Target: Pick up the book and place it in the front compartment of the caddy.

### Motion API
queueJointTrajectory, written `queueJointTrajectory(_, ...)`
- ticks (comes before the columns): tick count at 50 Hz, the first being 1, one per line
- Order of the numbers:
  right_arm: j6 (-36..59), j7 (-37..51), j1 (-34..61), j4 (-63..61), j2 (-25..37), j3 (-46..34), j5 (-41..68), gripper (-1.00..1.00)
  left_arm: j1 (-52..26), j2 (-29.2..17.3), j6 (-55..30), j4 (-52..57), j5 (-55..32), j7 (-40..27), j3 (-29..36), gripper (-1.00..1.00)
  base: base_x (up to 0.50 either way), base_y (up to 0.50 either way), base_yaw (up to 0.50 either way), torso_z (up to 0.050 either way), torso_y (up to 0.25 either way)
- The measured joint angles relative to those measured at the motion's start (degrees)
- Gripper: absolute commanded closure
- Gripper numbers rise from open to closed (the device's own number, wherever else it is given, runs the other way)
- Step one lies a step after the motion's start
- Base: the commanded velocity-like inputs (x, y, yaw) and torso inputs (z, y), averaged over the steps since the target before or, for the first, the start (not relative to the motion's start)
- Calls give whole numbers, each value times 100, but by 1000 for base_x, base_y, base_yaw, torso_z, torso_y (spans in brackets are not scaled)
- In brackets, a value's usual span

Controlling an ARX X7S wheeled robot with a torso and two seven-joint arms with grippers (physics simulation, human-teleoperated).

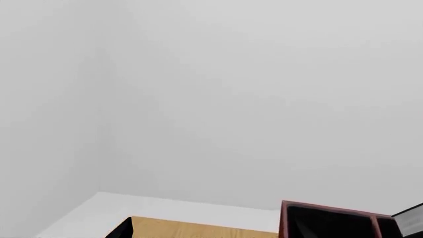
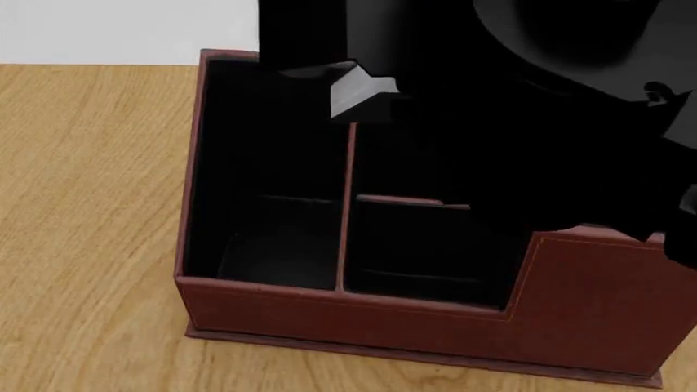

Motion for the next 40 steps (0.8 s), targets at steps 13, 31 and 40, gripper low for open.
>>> queueJointTrajectory(13,344,-114,-13,167,-138,-193,-52,100,72,-8,86,-56,48,4,10,-100,0,0,0,1,2)
queueJointTrajectory(31,702,-85,-151,429,-284,-406,-170,100,97,-1,111,-86,74,2,24,-100,0,0,0,0,1)
queueJointTrajectory(40,597,114,-383,690,-404,-341,-222,100,112,-21,110,-63,78,-21,26,-100,0,0,0,0,1)
